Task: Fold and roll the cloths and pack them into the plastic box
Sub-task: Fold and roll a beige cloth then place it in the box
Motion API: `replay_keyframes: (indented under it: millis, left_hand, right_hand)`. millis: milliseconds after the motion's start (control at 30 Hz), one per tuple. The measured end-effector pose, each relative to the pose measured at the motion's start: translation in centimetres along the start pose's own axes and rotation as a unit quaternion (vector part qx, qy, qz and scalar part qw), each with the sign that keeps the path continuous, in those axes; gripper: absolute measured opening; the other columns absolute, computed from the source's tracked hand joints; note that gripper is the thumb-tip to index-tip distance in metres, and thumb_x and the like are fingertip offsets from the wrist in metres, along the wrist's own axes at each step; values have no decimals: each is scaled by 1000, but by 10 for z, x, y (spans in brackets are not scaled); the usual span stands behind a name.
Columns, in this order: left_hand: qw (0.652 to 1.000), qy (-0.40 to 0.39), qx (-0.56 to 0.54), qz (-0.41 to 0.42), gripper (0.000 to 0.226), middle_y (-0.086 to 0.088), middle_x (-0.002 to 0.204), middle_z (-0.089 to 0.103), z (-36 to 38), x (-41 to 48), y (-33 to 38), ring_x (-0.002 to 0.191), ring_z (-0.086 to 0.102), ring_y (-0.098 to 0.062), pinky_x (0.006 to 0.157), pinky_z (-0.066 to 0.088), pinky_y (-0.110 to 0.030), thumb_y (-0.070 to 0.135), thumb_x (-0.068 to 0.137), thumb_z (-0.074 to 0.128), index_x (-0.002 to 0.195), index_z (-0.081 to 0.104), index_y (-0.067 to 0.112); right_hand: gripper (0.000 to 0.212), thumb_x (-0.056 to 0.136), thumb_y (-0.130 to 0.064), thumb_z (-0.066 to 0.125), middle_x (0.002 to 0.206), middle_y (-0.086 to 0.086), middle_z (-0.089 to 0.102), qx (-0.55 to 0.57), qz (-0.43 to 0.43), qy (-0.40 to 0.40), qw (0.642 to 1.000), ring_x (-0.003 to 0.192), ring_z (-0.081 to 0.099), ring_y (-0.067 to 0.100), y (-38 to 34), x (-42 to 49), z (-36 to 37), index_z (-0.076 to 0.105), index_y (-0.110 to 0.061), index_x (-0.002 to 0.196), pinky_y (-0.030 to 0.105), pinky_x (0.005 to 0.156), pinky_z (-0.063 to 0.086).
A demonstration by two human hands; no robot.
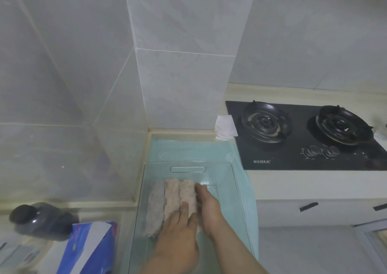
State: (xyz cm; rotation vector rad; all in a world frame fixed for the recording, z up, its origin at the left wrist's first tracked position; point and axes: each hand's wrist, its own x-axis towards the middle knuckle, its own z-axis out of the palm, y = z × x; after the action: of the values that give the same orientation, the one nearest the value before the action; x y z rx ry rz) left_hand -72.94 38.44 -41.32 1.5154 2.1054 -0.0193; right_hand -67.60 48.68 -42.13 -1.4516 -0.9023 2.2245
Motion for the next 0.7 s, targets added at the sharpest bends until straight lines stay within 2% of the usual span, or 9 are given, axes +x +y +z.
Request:
replay_keyframes:
  millis: [167,267,367,433,467,533,600,633,700]
  left_hand:
    - [999,4,25,22,71,-7,159,-14,-3,-5,5,143,8,-27,117,13,-41,26,89,45,151,11,21]
    - [999,9,34,30,74,-9,159,-13,-5,-7,6,142,10,-28,116,15,-42,24,88,46,152,7,21]
    - [998,8,62,31,78,-10,159,-10,-14,-12,7,141,15,-31,115,19,-44,25,86,49,152,7,20]
    - [997,31,61,43,85,-16,152,16,-15,-16,10,128,41,-34,104,40,-48,35,67,69,145,38,20]
    - [996,17,67,57,88,-16,139,34,-16,-19,9,110,58,-31,87,53,-46,42,44,78,127,60,21]
    - [991,58,90,77,82,-10,116,47,-9,-23,5,80,67,-24,61,59,-36,48,15,77,95,76,24]
    - [992,-1,82,93,75,-9,118,45,-17,-33,5,86,68,-26,64,59,-35,57,28,77,96,74,26]
    - [991,-25,66,110,70,-12,128,40,-27,-42,3,106,62,-29,78,56,-38,59,51,74,112,67,24]
    - [986,39,69,148,57,-7,147,26,-28,-49,-11,136,30,-25,103,36,-39,49,91,49,138,39,19]
  right_hand:
    - [40,102,-40,32,90,-2,66,3,-9,17,1000,79,63,9,-6,-19,-5,63,-15,103,17,52,50]
    - [45,102,-43,30,94,0,65,-11,-8,15,1000,83,62,10,-7,-29,-3,58,-11,117,19,55,49]
    - [44,103,-42,28,91,2,65,-23,-19,19,999,81,61,11,-10,-38,1,57,-10,113,17,58,48]
    - [46,103,-39,27,109,4,63,-38,-39,25,998,95,59,15,-13,-48,4,51,-9,128,19,74,45]
    - [50,104,-38,26,120,7,60,-46,-48,29,997,107,56,19,-14,-52,5,46,-5,135,21,83,41]
    - [53,103,-38,27,137,10,50,-59,-62,33,996,129,44,23,-15,-58,4,39,-3,141,25,93,31]
    - [52,103,-38,27,136,6,48,-67,-74,44,994,135,36,21,-17,-63,6,38,-6,142,26,101,28]
    - [51,103,-39,28,141,5,45,-70,-82,57,993,137,33,19,-17,-65,7,37,-9,143,29,107,26]
    - [48,102,-40,32,148,4,40,-86,-112,84,986,137,35,19,-20,-70,8,39,-15,142,34,113,25]
